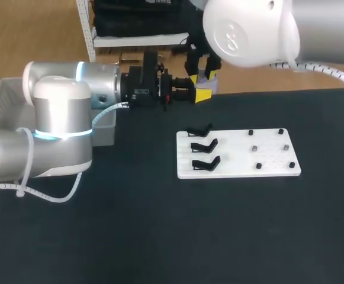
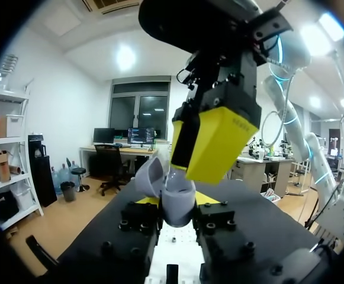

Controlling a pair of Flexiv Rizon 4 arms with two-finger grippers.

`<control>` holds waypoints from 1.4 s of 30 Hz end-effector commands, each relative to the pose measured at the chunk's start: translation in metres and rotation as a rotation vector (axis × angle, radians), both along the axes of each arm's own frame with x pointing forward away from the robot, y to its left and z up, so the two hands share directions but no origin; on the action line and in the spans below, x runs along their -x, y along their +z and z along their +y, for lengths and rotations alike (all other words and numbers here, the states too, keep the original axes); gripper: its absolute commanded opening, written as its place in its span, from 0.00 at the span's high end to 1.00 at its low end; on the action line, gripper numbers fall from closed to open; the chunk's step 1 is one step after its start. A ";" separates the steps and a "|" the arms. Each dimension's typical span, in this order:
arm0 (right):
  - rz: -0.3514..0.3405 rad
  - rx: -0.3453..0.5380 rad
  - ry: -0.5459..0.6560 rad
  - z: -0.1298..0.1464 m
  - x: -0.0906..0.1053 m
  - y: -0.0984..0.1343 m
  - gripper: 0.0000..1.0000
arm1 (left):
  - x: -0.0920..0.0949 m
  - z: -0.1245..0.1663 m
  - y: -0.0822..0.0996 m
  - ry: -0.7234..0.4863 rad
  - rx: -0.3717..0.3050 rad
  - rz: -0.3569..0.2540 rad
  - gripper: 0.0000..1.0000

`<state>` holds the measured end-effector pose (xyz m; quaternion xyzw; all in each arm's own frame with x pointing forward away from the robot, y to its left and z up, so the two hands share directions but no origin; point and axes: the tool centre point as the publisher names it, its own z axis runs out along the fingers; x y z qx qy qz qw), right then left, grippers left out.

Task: Pick up each earbud case from the left stands, insert the matching earbuds, close the lid, and place the case in the box.

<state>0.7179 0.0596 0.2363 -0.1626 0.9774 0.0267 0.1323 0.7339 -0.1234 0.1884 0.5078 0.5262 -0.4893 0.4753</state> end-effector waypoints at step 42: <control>-0.072 -0.081 -0.132 -0.025 -0.018 -0.007 0.64 | 0.001 -0.001 -0.001 0.005 0.005 -0.004 1.00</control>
